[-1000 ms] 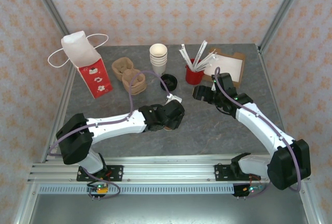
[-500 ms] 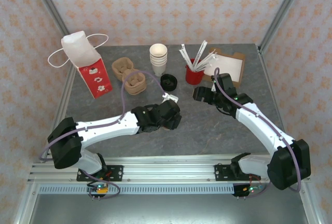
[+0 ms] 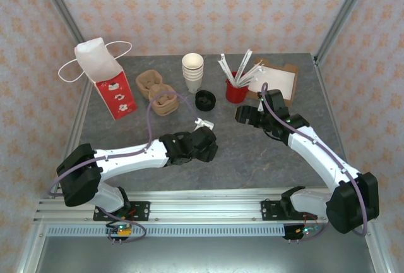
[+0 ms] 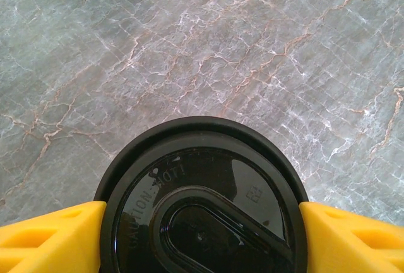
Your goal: Pack the takeout coffee
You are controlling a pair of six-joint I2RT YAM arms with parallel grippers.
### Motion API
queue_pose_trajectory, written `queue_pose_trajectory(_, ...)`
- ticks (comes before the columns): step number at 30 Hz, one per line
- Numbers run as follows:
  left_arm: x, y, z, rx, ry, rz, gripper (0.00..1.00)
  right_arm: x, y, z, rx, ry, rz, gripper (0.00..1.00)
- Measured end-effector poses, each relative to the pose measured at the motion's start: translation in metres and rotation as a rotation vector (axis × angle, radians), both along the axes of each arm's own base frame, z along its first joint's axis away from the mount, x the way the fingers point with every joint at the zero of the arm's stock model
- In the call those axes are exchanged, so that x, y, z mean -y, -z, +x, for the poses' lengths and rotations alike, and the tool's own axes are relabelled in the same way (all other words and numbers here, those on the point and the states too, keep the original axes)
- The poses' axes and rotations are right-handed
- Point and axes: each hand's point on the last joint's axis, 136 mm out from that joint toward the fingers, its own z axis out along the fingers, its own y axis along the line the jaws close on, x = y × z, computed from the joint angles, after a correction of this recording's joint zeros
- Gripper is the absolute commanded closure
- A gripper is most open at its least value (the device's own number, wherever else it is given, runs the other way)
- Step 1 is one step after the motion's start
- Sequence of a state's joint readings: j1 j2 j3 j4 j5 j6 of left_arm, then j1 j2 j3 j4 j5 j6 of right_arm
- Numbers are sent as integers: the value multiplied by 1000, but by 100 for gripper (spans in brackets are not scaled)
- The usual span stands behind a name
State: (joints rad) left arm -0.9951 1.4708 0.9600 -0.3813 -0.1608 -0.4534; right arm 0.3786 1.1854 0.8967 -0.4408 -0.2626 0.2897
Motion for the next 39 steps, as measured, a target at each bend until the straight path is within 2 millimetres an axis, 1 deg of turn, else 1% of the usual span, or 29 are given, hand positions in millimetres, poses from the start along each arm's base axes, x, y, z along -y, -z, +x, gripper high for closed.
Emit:
queue_pose_trajectory(5, 1, -1, 1, 2, -2, -6, 10, 0, 0, 0, 0, -7, -2, 9)
queue_pose_trajectory(8, 1, -2, 1, 5, -2, -9, 9, -1, 0, -1, 2, -16, -2, 9)
queue_pose_trajectory(10, 1, -7, 0, 11, -2, -19, 8, -3, -2, -2, 8, -30, -5, 10)
queue_pose_trajectory(12, 0, -18, 0, 28, -2, -45, 8, -5, -5, -5, 21, -53, -13, 10)
queue_pose_trajectory(14, -2, -38, 0, 63, -5, -91, 8, -9, -11, -11, 45, -95, -26, 11)
queue_pose_trajectory(15, -5, -51, -1, 86, -9, -123, 8, -14, -15, -15, 61, -126, -34, 11)
queue_pose_trajectory(17, -15, -79, 0, 133, -31, -194, 9, -25, -21, -24, 89, -200, -49, 11)
queue_pose_trajectory(18, -25, -93, 3, 155, -58, -231, 9, -33, -23, -30, 102, -248, -57, 11)
queue_pose_trajectory(20, -54, -114, 14, 190, -142, -287, 9, -51, -25, -41, 118, -345, -68, 11)
queue_pose_trajectory(22, -92, -124, 27, 215, -256, -313, 9, -72, -24, -53, 125, -451, -89, 11)
queue_pose_trajectory(24, -120, -125, 35, 214, -343, -325, 9, -95, -18, -64, 117, -563, -122, 10)
queue_pose_trajectory(25, -133, -122, 37, 205, -386, -325, 9, -107, -14, -70, 110, -621, -145, 9)
queue_pose_trajectory(28, -157, -111, 39, 175, -460, -316, 9, -138, 0, -84, 93, -765, -208, 8)
queue_pose_trajectory(31, -169, -102, 37, 148, -495, -313, 9, -154, 13, -93, 75, -859, -264, 7)
queue_pose_trajectory(35, -175, -98, 33, 132, -509, -315, 9, -159, 25, -95, 51, -915, -336, 3)
queue_pose_trajectory(39, -175, -97, 32, 129, -504, -322, 9, -162, 31, -94, 37, -952, -382, 3)
